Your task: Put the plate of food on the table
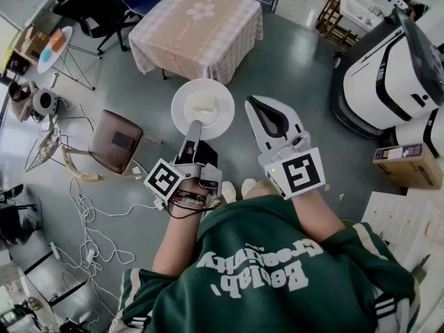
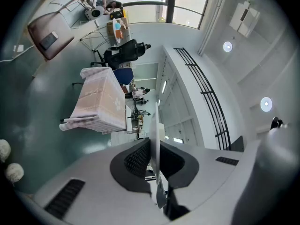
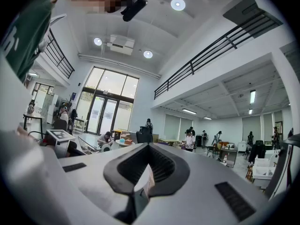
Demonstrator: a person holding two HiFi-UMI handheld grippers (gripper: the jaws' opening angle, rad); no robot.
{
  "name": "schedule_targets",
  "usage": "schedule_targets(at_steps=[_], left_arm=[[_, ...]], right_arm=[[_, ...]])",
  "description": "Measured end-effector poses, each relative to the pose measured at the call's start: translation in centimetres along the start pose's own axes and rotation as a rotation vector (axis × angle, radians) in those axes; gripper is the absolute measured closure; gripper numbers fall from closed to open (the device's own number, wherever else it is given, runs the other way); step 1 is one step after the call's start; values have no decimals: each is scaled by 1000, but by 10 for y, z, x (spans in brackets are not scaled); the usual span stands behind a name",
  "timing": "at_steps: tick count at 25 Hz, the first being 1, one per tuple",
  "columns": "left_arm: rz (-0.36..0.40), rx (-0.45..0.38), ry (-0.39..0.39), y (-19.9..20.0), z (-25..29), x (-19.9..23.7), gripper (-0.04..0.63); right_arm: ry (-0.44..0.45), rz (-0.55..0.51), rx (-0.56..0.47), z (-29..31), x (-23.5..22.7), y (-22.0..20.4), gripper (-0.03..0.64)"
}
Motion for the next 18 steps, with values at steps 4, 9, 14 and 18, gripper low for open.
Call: schedule_targets(at_steps=[4, 9, 14, 18], left_arm=[[-1, 1, -3, 0, 4, 0, 568], [-4, 3, 5, -1, 2, 2, 568], [-1, -5, 2, 5, -1, 2, 568], [3, -10, -4, 10, -7, 2, 568]], right_arm=[[5, -2, 1, 3, -2, -1, 601], [4, -7, 2, 1, -3, -2, 601], [2, 23, 9, 3, -3, -4, 601], [1, 20, 6, 2, 3, -2, 601]])
Point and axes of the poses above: the fingertips, and each gripper's own axes: z forward along the fingers, x to its left, y out of its top, the point moved 7 cm from there along -z, backward along the fingers, and after that the axes turned 15 degrees about x, right-handed, at the moved point
